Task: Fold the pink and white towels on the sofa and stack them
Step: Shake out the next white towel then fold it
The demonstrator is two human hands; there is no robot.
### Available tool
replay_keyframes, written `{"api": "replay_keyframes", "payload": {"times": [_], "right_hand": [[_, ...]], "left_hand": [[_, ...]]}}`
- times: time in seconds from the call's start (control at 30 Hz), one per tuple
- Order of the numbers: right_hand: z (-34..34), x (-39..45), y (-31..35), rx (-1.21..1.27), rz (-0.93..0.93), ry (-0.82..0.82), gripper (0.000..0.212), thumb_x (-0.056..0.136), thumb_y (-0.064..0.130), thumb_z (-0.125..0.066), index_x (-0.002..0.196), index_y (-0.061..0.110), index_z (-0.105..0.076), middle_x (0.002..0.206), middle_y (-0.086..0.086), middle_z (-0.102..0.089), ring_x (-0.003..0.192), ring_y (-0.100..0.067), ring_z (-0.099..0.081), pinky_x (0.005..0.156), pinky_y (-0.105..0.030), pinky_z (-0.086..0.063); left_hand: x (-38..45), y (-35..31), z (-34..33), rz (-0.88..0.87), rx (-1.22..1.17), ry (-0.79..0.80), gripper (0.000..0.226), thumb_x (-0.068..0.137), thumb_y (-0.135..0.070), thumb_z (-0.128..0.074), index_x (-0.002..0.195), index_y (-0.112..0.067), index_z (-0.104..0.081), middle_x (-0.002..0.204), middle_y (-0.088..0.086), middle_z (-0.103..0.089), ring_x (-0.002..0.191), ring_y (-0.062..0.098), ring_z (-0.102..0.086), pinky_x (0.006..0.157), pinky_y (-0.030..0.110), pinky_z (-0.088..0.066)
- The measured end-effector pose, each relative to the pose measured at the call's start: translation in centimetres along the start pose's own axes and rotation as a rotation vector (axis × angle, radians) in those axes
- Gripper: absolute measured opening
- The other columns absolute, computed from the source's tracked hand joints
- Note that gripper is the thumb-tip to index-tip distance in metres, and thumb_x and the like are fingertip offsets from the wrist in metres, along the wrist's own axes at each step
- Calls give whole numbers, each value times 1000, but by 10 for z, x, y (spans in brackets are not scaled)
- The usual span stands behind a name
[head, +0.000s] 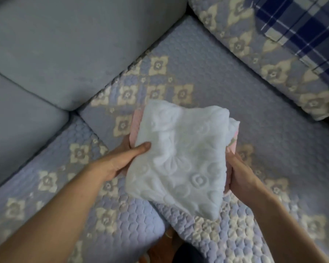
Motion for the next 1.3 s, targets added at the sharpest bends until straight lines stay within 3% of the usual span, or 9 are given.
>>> {"api": "replay_keyframes", "payload": {"times": [0.17,0.27,0.4,0.6,0.7,0.83,0.93,1.17,1.3], "right_hand": [[-56,-53,14,-177,-33,186,65,72,84,-61,58,20,-61,48,-30,-31,40,-32,-42,46,-25,-45],[-111,-99,20,-315,-9,308,54,74,84,-59,92,33,-67,58,-33,-30,48,-38,-33,47,-37,-36],[-194,-155,13,-541,88,453,73,82,75,-50,147,45,-32,65,12,-60,55,-9,-56,53,-23,-48],[-382,-258,-47,-684,68,702,76,74,78,-66,135,71,-22,138,33,-49,116,9,-56,97,-31,-49],[-470,-320,-109,-738,95,747,57,82,63,-65,129,64,-32,129,36,-53,102,17,-60,82,-21,-52],[-573,-409,-217,-804,75,886,65,82,65,-71,139,54,-40,134,22,-60,119,-5,-62,101,-41,-50],[-629,-470,-279,-845,60,938,55,86,67,-63,136,48,-50,120,21,-68,108,-5,-66,91,-33,-53],[-742,-570,-360,-818,54,984,62,77,75,-66,132,48,-54,124,16,-69,112,-9,-66,97,-43,-53],[-798,-598,-387,-820,83,1011,47,84,66,-63,126,46,-58,116,21,-71,108,-6,-68,99,-43,-52]], "left_hand": [[-90,52,21,-33,-139,-171,93,63,-70,-82,141,-33,-48,129,-7,-68,112,15,-68,97,44,-55],[-171,88,48,26,-182,-335,101,59,-80,-78,144,-38,-41,133,-14,-62,114,12,-66,98,41,-54],[-289,139,86,-24,-326,-486,99,61,-79,-78,143,-39,-37,134,-16,-60,115,10,-64,98,42,-54],[-477,255,150,-102,-636,-745,94,63,-73,-80,138,-29,-45,130,-8,-65,111,13,-67,96,40,-55],[-568,338,181,-129,-761,-905,71,76,-59,-78,130,-28,-43,118,-13,-63,100,6,-66,79,29,-57],[-675,457,221,-142,-867,-984,101,64,-71,-80,145,-28,-38,136,-4,-59,109,17,-66,92,39,-55],[-745,519,248,-122,-909,-1002,90,77,-62,-75,148,-25,-34,124,-7,-60,103,17,-65,77,33,-55],[-873,608,348,-190,-864,-1037,111,52,-80,-82,147,-44,-39,135,-7,-62,110,25,-69,92,51,-56],[-908,640,389,-188,-854,-1050,112,52,-79,-83,145,-28,-44,126,1,-69,101,26,-73,87,49,-59]]}}
Point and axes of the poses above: each hand's wrist, its own x-axis towards the middle knuckle, its own z-axis out of the back of the hand, y = z × x, the point moved 7 cm from there along x, towards the middle knuckle
